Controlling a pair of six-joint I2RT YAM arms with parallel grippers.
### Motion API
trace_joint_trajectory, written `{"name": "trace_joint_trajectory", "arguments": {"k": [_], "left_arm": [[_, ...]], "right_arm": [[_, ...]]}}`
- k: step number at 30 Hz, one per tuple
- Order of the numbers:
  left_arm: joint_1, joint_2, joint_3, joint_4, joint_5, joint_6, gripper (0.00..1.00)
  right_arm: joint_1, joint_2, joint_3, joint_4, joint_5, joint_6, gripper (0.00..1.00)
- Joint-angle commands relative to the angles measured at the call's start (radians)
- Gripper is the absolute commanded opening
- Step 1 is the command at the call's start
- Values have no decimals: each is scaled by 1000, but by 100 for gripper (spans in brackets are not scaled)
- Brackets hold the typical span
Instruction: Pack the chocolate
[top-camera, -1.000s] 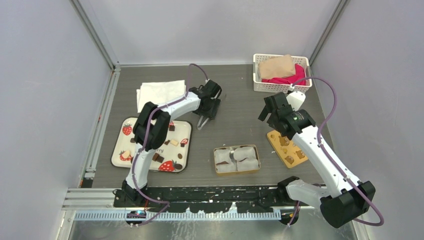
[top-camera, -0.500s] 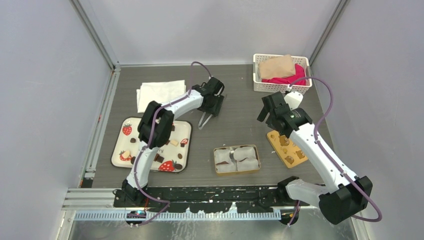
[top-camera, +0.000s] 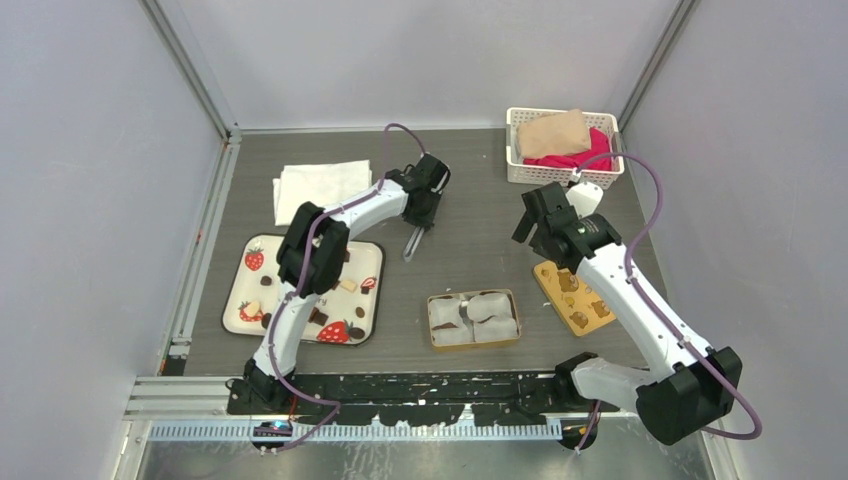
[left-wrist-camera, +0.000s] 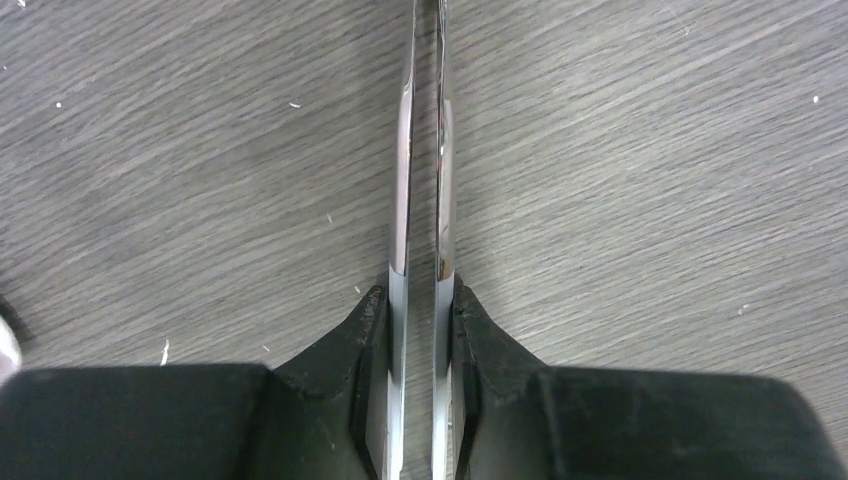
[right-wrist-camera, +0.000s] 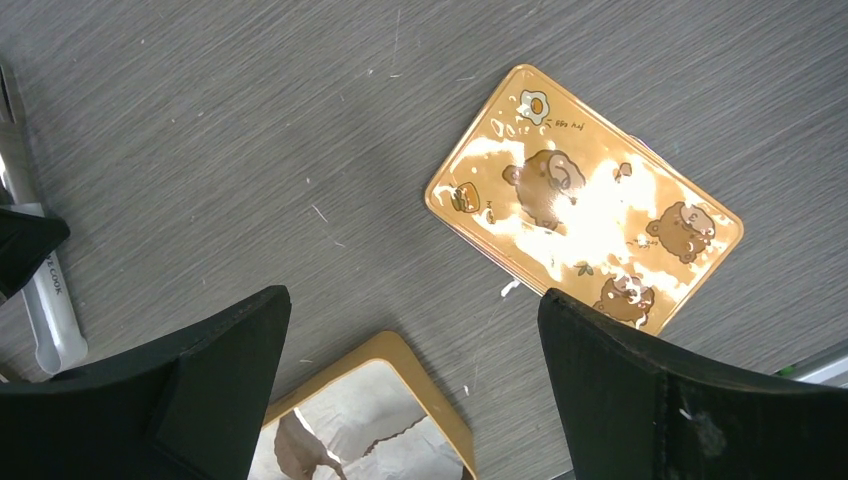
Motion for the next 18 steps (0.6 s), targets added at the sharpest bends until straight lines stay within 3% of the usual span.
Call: {"name": "trace_joint_trajectory", "arguments": {"k": [1, 8, 18], "left_arm": [[2, -79, 0, -34, -31, 19, 16], [2, -216, -4, -159, -67, 58, 10], [5, -638, -281, -393, -99, -23, 12]], "right_arm": [[-2, 12, 31, 45, 0, -1, 100], [-1, 17, 49, 50, -5, -6, 100], [-1, 36, 82, 71, 11, -27, 100]]}}
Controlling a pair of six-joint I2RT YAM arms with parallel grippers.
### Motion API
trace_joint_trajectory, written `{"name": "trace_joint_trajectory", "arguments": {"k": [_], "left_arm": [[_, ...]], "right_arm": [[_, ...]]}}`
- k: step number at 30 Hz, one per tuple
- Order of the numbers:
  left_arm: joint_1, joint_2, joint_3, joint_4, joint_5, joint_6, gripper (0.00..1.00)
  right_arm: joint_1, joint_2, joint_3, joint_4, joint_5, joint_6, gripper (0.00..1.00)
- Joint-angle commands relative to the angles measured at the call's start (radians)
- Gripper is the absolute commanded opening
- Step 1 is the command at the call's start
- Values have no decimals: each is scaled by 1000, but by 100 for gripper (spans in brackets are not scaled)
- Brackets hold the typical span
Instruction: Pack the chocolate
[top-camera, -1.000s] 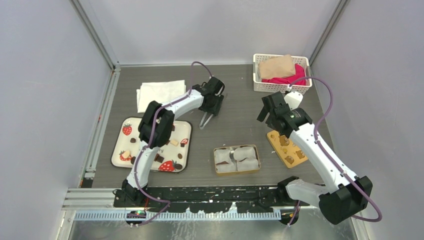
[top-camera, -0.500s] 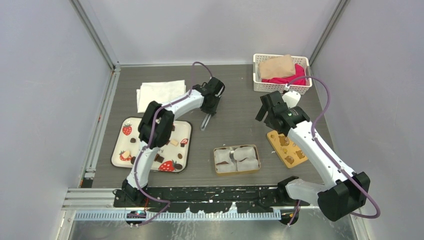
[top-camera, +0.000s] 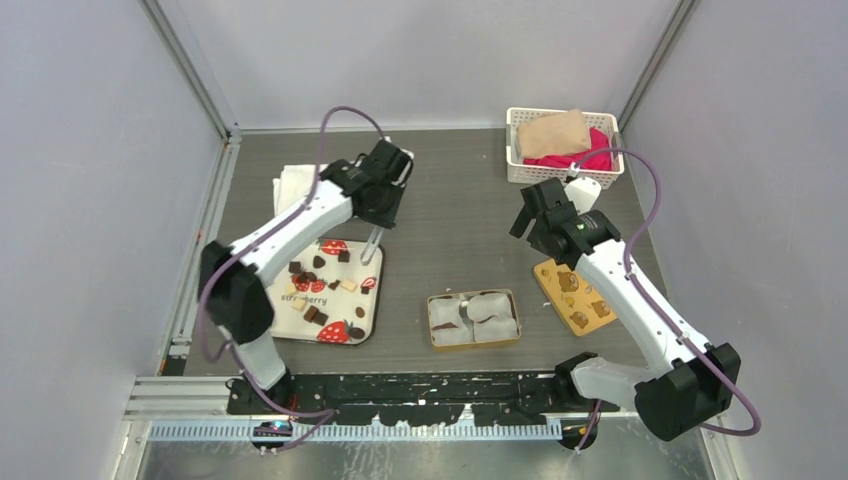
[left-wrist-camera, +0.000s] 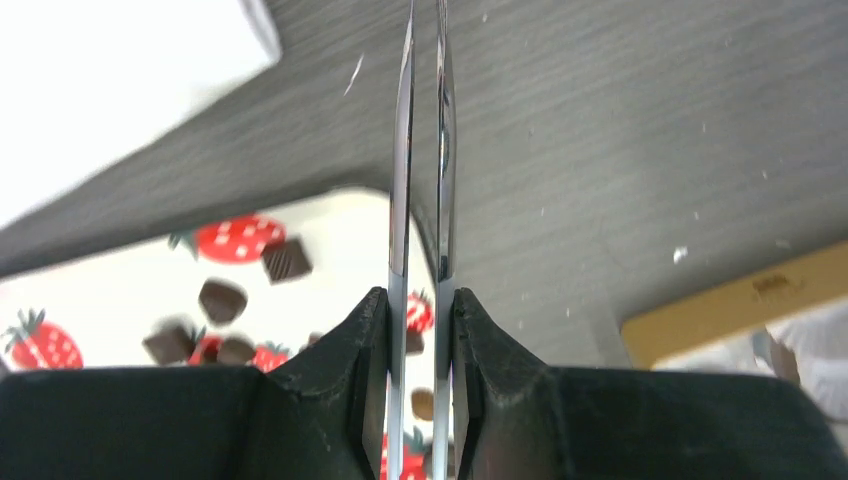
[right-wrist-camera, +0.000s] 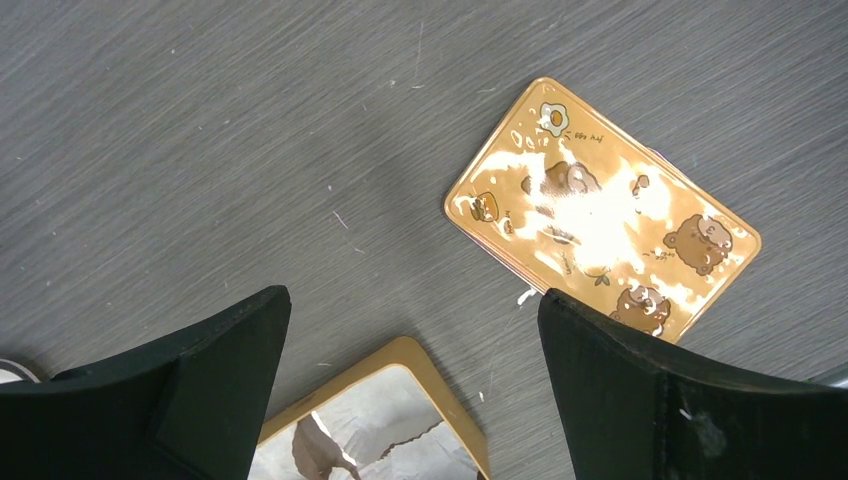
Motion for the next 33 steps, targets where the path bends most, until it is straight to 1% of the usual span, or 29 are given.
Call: {"name": "trace_joint_trajectory", "arguments": {"k": [1, 5, 7, 9, 11, 14, 18, 20, 23, 27, 33], "left_arm": [[4, -208, -111, -156, -10, -66, 12], [5, -328, -212, -292, -4, -134, 14], [5, -376, -259, -335, -25, -171, 14], [9, -428, -351, -320, -60, -201, 15], [31, -460, -403, -320, -30, -228, 15], [40, -480, -438, -326, 11, -257, 17], [49, -452, -459, -335, 16, -261, 23], [54, -425, -448, -354, 6, -257, 23], [63, -403, -452, -355, 35, -236, 25], [67, -391, -458, -331, 49, -230, 33], [77, -368, -448, -298, 50, -229, 39]], "right_arm": [[-2, 23, 66, 53, 25, -24, 100], [-2, 46, 75, 85, 4, -33, 100], [-1, 56, 80, 94, 2, -34, 100], [-1, 64, 77, 112, 2, -35, 100], [-1, 80, 80, 124, -10, -42, 100], [-2, 112, 101, 124, -30, -51, 100], [-1, 136, 110, 141, -51, -57, 100], [-1, 144, 115, 141, -57, -58, 100], [-1, 154, 118, 145, -61, -61, 100], [0, 166, 122, 148, -66, -68, 100], [-1, 169, 121, 147, -67, -69, 100]]}}
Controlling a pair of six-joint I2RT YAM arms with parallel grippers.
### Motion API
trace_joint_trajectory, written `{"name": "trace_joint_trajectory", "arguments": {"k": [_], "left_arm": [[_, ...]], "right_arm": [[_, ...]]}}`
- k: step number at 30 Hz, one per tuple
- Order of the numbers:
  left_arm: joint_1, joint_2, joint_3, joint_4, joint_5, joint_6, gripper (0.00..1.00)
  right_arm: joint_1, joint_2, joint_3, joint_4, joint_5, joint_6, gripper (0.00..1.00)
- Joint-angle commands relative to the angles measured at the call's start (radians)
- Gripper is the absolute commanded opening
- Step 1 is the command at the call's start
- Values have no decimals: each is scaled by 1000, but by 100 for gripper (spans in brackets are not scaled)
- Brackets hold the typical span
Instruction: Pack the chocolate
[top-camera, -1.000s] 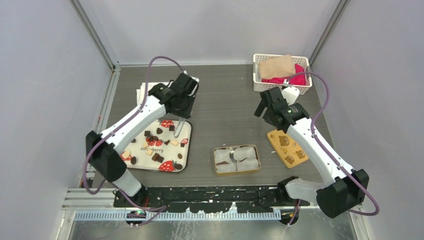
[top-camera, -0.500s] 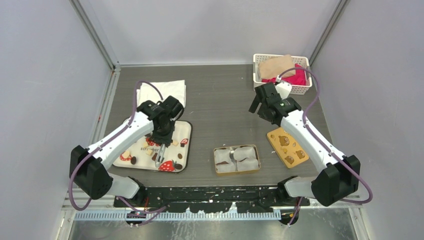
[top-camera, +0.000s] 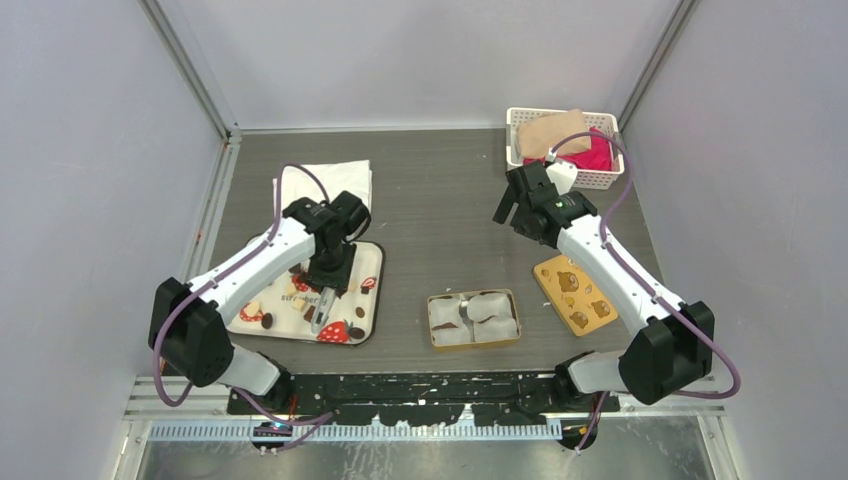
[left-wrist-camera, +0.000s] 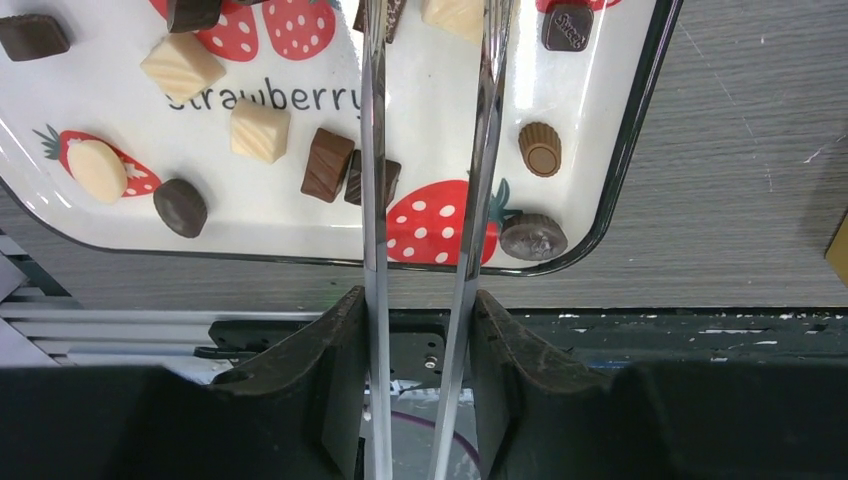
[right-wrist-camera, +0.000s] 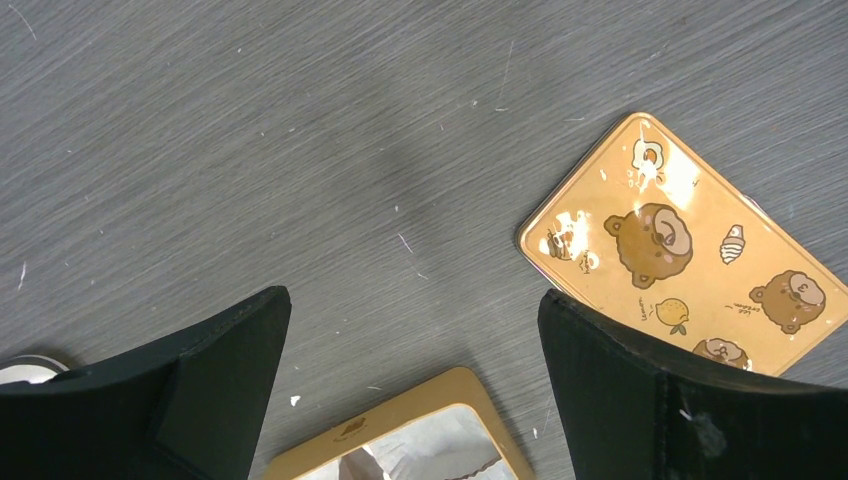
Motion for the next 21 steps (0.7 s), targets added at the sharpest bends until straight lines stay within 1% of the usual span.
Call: {"name": "trace_joint_trajectory", "arguments": {"k": [1, 6, 10, 14, 21], "left_arm": [[12, 8, 21, 33, 10, 1, 40], [28, 41, 22, 66, 17, 16, 49], [31, 66, 28, 71, -2, 22, 54], [44, 59, 7, 82, -10, 5, 54], [78, 78, -34, 163, 9, -19, 55]], "right_arm": [[-1, -9, 40, 28, 4, -14, 100], [-1, -6, 38, 33, -2, -17, 100], [-1, 2, 53, 31, -6, -23, 100], [-2, -4, 53, 32, -3, -25, 100], [-1, -14, 40, 31, -8, -21, 100]]}}
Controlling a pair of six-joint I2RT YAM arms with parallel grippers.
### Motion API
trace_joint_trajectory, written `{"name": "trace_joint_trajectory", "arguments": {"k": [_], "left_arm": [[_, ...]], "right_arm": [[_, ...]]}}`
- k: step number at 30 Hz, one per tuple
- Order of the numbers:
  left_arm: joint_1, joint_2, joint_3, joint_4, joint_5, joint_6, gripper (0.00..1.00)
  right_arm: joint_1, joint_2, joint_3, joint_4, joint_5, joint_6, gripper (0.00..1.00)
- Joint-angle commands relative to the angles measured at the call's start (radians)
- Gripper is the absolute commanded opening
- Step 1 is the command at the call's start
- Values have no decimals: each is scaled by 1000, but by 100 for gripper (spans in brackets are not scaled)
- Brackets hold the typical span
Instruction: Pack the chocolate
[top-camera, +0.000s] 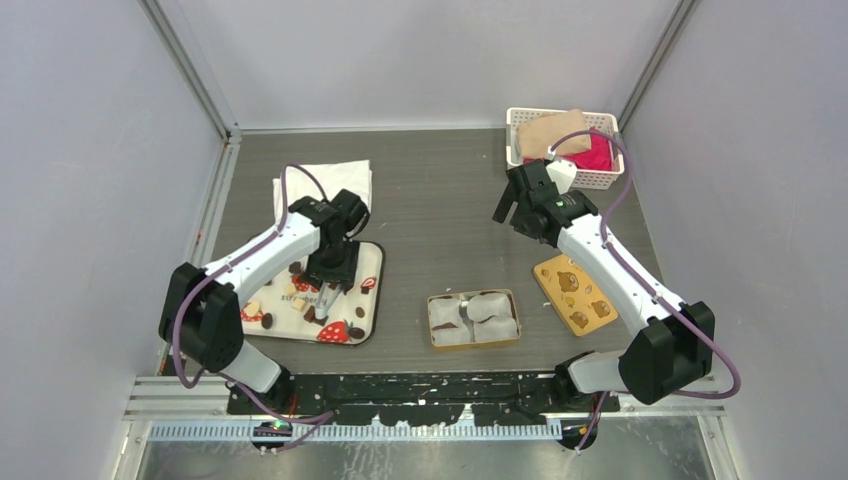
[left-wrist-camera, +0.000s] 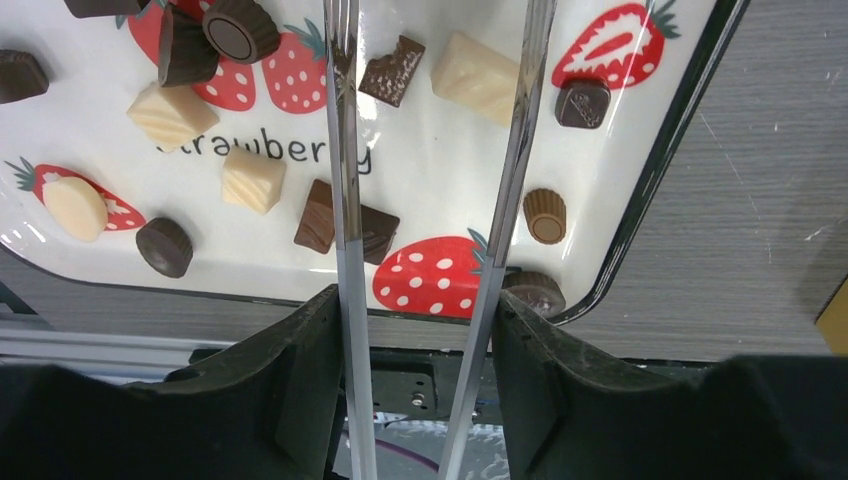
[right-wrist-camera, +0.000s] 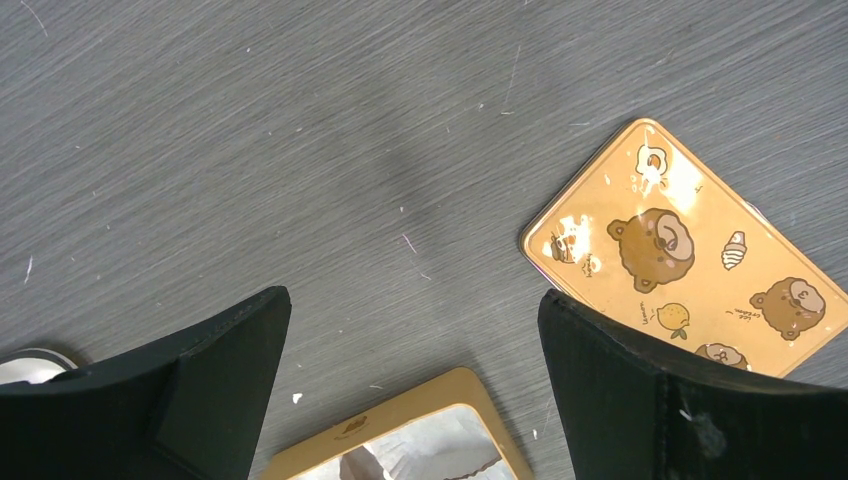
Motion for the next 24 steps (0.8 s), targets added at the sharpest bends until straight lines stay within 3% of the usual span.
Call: {"name": "trace_joint_trajectory", "arguments": {"k": [1, 7, 11, 19, 24], "left_arm": [[27, 6, -3, 71, 2, -20, 55], [41, 42, 20, 101, 7, -1, 53], [41, 65, 28, 100, 7, 20, 45], [41, 57, 33, 84, -5, 19, 27], [41, 30, 63, 47, -36, 33, 8]], "right_arm": [[-1, -15, 29, 30, 3, -5, 100], [-1, -27, 25, 26, 4, -11, 100], [-1, -31, 21, 23, 8, -11, 100], [-1, -32, 16, 23, 6, -5, 100], [-1, -29, 21, 21, 4, -2, 99]]}}
